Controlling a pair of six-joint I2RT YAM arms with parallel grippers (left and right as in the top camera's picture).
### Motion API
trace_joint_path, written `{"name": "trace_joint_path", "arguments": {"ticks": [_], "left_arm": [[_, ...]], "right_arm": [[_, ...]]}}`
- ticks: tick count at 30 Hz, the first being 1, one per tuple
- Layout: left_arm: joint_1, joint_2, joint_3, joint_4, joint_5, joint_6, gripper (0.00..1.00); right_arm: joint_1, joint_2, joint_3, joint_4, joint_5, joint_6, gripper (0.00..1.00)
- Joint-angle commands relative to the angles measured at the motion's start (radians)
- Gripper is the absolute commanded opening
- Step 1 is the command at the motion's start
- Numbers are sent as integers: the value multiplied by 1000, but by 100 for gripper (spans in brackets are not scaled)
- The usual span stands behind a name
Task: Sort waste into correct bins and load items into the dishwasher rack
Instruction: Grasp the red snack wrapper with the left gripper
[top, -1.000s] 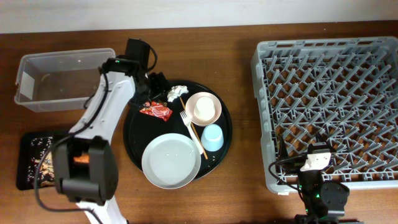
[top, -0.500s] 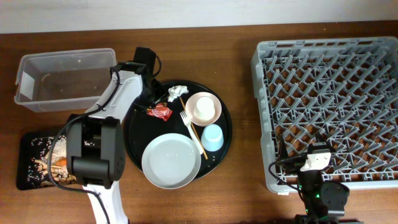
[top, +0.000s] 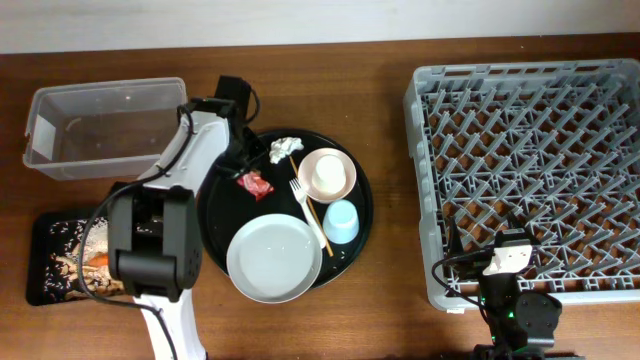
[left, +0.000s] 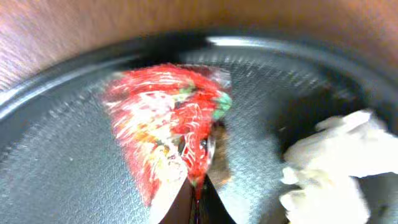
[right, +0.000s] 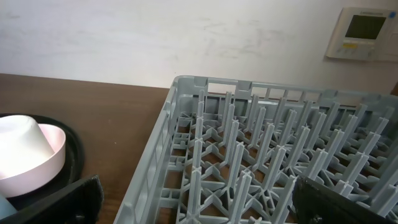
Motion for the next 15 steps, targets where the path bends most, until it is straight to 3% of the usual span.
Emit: {"name": "trace_joint_path", "arguments": {"ticks": [1,7,15], "left_arm": [[0,-1,55,-66,-11,-2,1],[-1,-52,178,-198,64,22,1],[14,-167,199,-199,55,24,1]], "right_arm": [[-6,-8,-6,-4,-6,2,99],[-6,-8,-6,-4,-6,2,99],[-6,-8,-6,-3,-6,2,99]]}}
